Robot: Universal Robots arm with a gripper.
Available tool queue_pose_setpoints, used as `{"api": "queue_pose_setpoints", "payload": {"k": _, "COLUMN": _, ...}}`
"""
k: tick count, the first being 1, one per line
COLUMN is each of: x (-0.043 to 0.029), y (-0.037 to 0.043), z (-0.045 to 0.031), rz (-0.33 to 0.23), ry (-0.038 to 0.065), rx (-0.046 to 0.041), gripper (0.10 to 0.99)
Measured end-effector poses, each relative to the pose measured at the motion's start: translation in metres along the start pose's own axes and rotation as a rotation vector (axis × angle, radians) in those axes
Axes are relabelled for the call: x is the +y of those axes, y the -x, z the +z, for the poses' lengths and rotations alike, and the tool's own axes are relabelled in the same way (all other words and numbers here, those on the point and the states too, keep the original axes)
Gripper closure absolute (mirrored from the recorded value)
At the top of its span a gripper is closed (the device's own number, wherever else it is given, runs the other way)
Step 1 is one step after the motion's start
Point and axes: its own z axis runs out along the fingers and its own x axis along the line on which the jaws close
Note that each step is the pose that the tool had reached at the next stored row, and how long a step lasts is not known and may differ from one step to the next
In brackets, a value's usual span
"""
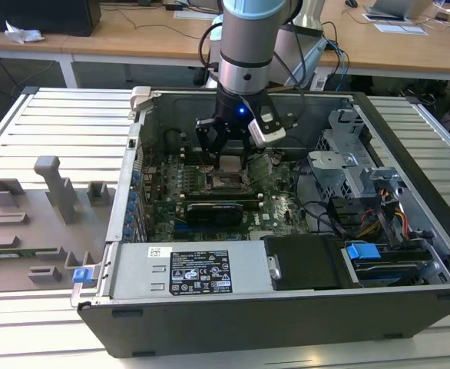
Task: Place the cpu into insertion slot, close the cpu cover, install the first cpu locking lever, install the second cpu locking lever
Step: 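Place the cpu into insertion slot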
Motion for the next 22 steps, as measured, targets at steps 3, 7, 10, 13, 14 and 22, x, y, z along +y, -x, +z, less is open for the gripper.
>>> {"api": "queue_pose_setpoints", "payload": {"k": 3, "x": 0.0001, "y": 0.0, "z": 0.0001, "rz": 0.0, "ry": 0.0, "rx": 0.0, "gripper": 0.541}}
{"api": "queue_pose_setpoints", "payload": {"k": 7, "x": 0.0, "y": -0.0001, "z": 0.0001, "rz": 0.02, "ry": -0.001, "rx": -0.0007, "gripper": 0.541}}
{"api": "queue_pose_setpoints", "payload": {"k": 10, "x": 0.0, "y": 0.0, "z": 0.0002, "rz": 0.059, "ry": -0.002, "rx": -0.0019, "gripper": 0.541}}
{"api": "queue_pose_setpoints", "payload": {"k": 13, "x": 0.0, "y": 0.0, "z": 0.0003, "rz": 0.101, "ry": -0.002, "rx": -0.0033, "gripper": 0.541}}
{"api": "queue_pose_setpoints", "payload": {"k": 14, "x": 0.0, "y": 0.0, "z": 0.0004, "rz": 0.121, "ry": -0.002, "rx": -0.0039, "gripper": 0.541}}
{"api": "queue_pose_setpoints", "payload": {"k": 22, "x": 0.0, "y": 0.0, "z": 0.0008, "rz": 0.238, "ry": -0.001, "rx": -0.0077, "gripper": 0.541}}
